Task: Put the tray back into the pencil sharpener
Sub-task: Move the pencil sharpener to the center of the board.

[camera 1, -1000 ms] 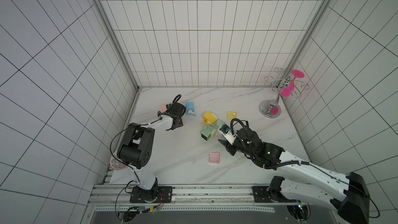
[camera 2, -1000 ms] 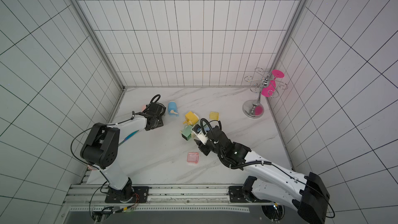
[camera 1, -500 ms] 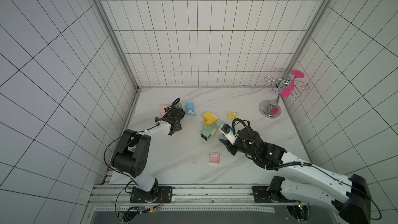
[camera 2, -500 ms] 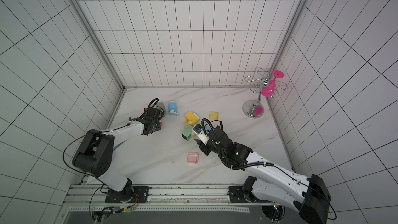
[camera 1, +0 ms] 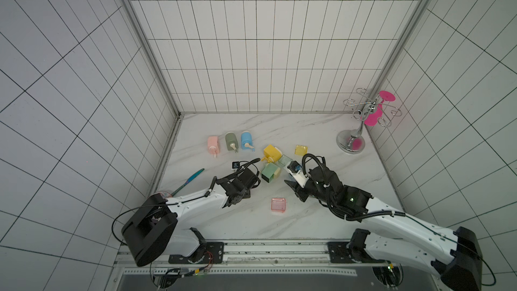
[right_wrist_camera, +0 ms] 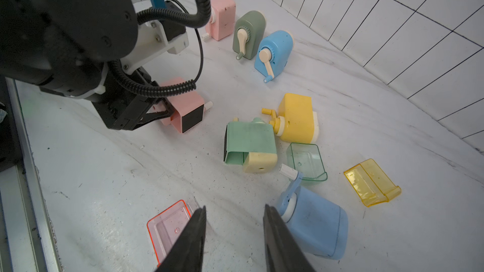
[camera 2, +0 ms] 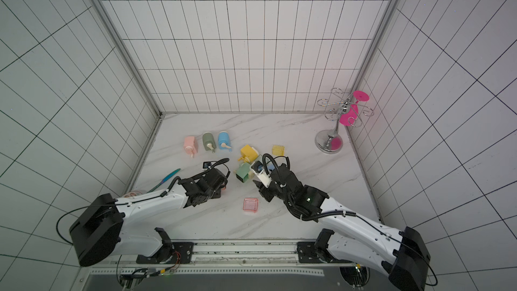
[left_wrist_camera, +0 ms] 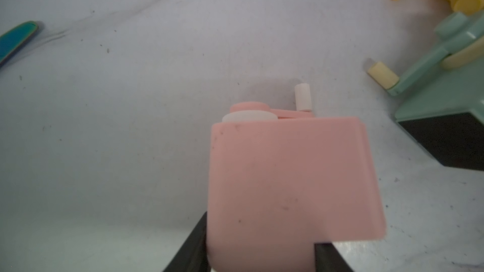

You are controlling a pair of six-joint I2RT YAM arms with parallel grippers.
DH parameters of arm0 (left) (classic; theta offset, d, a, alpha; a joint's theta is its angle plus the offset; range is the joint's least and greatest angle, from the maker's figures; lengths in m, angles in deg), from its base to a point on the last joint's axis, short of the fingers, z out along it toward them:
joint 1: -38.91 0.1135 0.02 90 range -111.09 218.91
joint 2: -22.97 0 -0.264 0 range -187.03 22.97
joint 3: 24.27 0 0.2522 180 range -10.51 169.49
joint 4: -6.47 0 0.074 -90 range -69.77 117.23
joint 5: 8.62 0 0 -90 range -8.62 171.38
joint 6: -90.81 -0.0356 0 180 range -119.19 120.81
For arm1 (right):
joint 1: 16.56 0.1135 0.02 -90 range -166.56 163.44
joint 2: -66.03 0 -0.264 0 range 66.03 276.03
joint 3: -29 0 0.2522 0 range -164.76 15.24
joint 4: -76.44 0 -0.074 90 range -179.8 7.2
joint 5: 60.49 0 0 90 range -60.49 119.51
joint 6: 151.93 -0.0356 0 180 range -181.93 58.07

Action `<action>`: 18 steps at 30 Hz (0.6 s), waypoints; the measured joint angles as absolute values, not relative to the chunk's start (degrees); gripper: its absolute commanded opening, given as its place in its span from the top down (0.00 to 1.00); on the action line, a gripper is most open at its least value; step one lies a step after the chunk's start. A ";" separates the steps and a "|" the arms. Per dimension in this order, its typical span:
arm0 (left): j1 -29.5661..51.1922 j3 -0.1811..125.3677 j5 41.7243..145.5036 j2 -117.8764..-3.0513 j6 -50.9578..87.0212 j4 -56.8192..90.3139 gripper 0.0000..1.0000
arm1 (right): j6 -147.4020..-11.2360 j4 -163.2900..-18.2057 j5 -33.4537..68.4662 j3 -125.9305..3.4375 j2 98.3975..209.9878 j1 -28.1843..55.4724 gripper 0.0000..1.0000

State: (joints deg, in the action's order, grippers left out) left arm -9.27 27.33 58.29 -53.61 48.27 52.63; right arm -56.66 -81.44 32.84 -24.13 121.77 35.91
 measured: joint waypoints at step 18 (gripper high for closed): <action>-18.01 21.06 58.07 -41.70 56.75 53.86 0.25 | -58.01 -80.87 31.96 -24.13 121.84 35.91 0.51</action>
State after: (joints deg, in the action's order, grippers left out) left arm -18.01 21.06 58.07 -41.70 56.75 53.86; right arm -58.01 -80.87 31.96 -24.13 121.84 35.91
